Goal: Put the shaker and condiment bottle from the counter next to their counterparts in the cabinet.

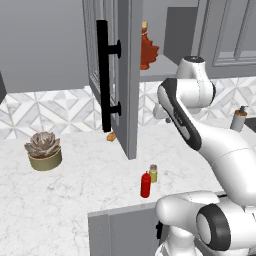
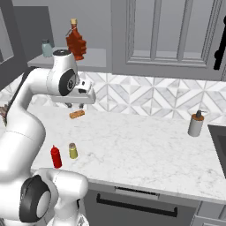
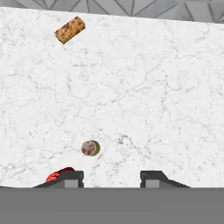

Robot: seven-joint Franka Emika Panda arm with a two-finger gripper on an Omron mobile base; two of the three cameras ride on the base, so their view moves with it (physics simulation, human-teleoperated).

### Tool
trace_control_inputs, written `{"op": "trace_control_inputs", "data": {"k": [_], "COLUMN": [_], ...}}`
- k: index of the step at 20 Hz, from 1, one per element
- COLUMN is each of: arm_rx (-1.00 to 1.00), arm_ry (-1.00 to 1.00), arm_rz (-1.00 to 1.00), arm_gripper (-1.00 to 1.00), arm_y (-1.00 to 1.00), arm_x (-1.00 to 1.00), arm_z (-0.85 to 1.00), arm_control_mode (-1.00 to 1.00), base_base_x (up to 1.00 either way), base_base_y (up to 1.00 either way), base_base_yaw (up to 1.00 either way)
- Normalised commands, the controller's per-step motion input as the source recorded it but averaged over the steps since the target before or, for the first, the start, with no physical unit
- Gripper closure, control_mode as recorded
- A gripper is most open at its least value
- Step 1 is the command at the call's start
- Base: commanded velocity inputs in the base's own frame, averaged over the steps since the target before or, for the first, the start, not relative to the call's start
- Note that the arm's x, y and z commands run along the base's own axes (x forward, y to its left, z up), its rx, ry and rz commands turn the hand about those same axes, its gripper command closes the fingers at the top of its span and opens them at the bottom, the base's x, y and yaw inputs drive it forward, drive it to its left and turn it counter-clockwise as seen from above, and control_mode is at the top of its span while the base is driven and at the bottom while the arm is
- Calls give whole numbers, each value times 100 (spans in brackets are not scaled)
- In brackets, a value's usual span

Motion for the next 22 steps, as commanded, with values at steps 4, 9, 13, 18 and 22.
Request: {"op": "trace_control_inputs", "data": {"k": [4,9,13,18,22], "arm_rx": [0,1,14,49,83], "arm_ry": [0,-17,-44,-54,-50], "arm_rz": [10,37,54,46,34], "arm_gripper": [-100,-100,-100,-100,-100], "arm_y": [0,0,-2,-32,-46], "arm_x": [-9,-17,-22,-36,-38], "arm_z": [-21,-22,-10,-29,-58], "arm_control_mode": [-100,-100,-100,-100,-100], "base_base_x": [0,0,0,0,0], "base_base_y": [0,0,0,0,0], "base_base_yaw": [0,0,0,0,0]}}
